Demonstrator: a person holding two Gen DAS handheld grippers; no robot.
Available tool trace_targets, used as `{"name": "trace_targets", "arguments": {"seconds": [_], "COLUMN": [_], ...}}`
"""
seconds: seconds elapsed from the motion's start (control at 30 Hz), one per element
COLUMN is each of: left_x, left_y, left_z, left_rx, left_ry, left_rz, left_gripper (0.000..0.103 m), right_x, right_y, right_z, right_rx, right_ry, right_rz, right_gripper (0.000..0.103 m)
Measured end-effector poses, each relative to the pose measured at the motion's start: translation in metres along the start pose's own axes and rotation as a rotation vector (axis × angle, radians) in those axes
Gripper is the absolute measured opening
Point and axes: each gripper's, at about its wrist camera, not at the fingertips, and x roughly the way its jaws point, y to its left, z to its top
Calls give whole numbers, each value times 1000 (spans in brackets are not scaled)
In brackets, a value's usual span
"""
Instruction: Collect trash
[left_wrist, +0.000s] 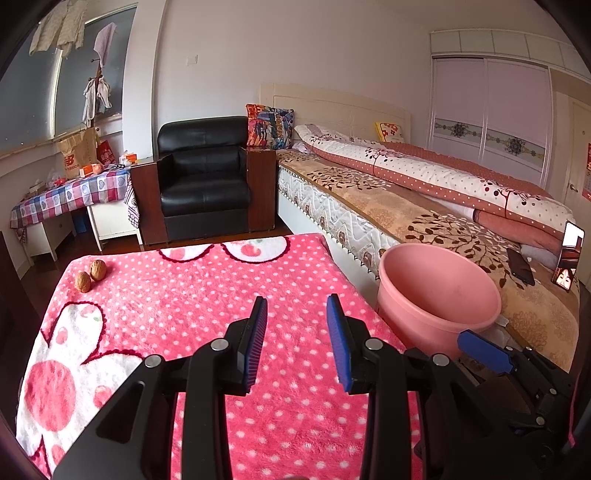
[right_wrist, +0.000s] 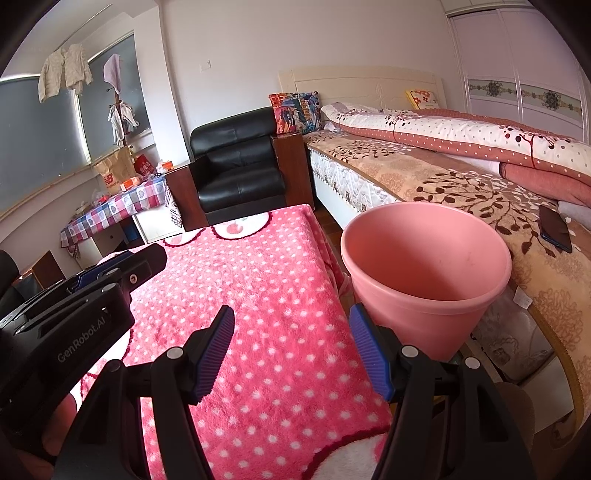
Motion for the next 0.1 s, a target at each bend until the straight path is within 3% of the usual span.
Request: {"name": "trace_targets", "arguments": {"seconds": [0.1], "left_x": [1], "left_y": [2], "left_z": [0], "left_rx": [-1], "left_ry": [5], "left_rz": [4], "left_gripper": [34], "right_x": [3], "right_y": [0], "right_z": [-1], "right_rx": [1], "right_ry": [7], "right_rz": [2], "right_gripper": [64]}}
